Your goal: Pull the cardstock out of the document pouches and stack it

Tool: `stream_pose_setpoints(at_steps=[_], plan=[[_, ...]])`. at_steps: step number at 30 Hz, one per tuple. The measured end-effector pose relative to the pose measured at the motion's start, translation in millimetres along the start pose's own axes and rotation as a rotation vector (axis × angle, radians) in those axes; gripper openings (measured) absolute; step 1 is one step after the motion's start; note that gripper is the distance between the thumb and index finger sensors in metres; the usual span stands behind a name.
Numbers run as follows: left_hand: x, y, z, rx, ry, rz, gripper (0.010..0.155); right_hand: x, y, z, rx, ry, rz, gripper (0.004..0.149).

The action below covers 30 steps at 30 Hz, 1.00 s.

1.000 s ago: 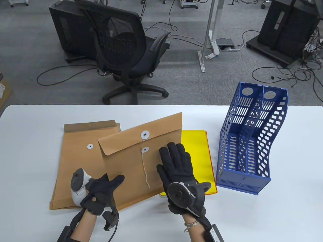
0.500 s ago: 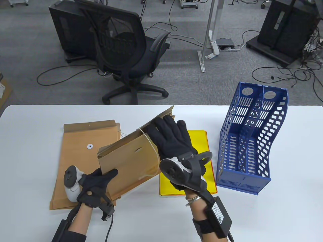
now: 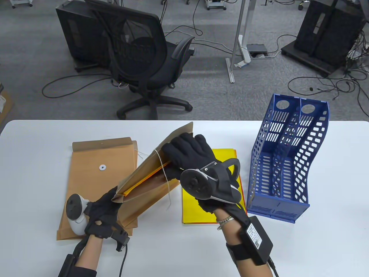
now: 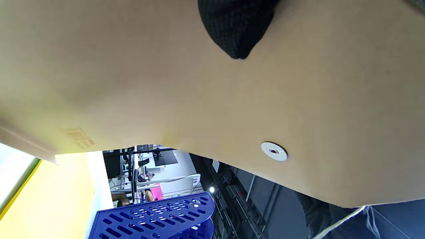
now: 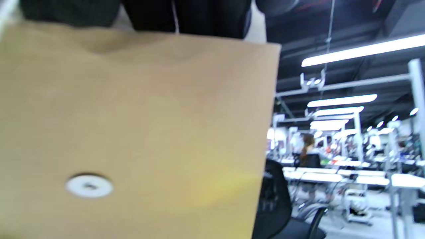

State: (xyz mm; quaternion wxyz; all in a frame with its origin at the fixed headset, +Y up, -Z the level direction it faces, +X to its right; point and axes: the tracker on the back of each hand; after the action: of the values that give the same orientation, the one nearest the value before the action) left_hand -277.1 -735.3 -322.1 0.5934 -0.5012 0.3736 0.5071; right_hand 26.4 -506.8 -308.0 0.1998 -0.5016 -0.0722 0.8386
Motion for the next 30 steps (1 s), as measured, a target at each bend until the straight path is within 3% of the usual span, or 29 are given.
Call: stream_pose_setpoints(at_steps=[3, 11, 14, 18, 21, 23, 30], plan=[[-1, 1, -1, -0.003, 0.0, 0.001, 0.043, 4, 0, 5, -0.062, -0.018, 0.156, 0.078], [-2, -1, 0, 0.002, -0.013, -0.018, 0.043, 19, -3, 25, -0.149, -0.018, 0.342, 0.079], [-2, -1, 0, 0.001, -0.023, -0.021, 0.043, 27, 4, 31, -0.119, -0.017, 0.438, 0.072], [-2, -5, 5, 0.037, -0.037, -0.053, 0.043, 34, 22, 42, -0.152, -0.011, 0.584, 0.05], [0, -4, 1, 0.067, -0.011, -0.095, 0.044, 37, 29, 47, -0.236, -0.031, 0.558, 0.043], [0, -3, 1, 0.043, -0.012, -0.088, 0.045, 38, 28, 47, -0.181, -0.051, 0.516, 0.042], [-1, 4, 8, 0.186, 0.011, -0.077, 0.047, 42, 2, 38, -0.084, -0.09, 0.361, 0.041]])
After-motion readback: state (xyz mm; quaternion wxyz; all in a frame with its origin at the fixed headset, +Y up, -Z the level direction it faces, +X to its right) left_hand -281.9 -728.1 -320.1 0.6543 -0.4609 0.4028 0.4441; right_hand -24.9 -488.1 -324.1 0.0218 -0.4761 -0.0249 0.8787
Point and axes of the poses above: the tracker on the back of each hand, its own z axis roughly to the thumb side, its own x axis roughly from the wrist to the fingertips, y = z × x, and after that the axes turned 5 degrees about y, right-handed
